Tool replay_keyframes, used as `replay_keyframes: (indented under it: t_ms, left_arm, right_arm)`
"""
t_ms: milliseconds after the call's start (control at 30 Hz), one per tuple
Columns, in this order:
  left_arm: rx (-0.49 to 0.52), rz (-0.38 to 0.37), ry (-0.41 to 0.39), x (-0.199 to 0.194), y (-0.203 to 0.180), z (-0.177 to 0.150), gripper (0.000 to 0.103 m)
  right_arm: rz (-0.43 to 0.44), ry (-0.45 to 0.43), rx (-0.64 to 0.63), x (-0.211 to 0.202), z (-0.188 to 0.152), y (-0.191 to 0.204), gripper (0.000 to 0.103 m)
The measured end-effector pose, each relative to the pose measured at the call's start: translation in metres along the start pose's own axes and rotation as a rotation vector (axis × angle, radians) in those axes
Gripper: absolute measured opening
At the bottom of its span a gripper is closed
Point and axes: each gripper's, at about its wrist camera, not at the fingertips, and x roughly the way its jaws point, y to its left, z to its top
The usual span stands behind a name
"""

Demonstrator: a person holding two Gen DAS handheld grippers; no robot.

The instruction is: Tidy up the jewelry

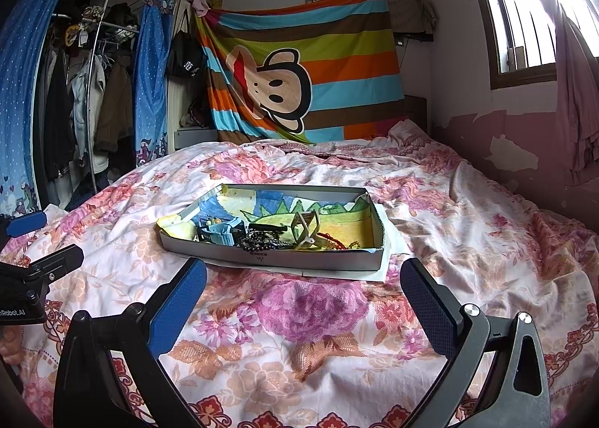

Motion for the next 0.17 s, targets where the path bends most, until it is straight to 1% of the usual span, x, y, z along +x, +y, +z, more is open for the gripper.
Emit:
replay_keyframes:
  t_ms: [67, 100, 167]
  left_arm:
    - [0.0, -0.001, -0.002, -0.0005, 0.0023, -0.0003, 0.103]
    - [0.0, 0.0, 0.0, -0.0004, -0.0054, 0.0004, 0.103]
    - [0.0, 0.001, 0.001, -0.0005, -0.007, 0.0003, 0.103]
  right_arm:
    - [0.0, 0.0, 0.0, 0.0007, 0.0004, 0.0002, 0.102]
    - [0.0, 0.0, 0.0, 0.0007, 0.0006, 0.0002, 0.102]
    - [0.0, 0.0, -0.001, -0.0007, -0.0015, -0.0001, 0.102]
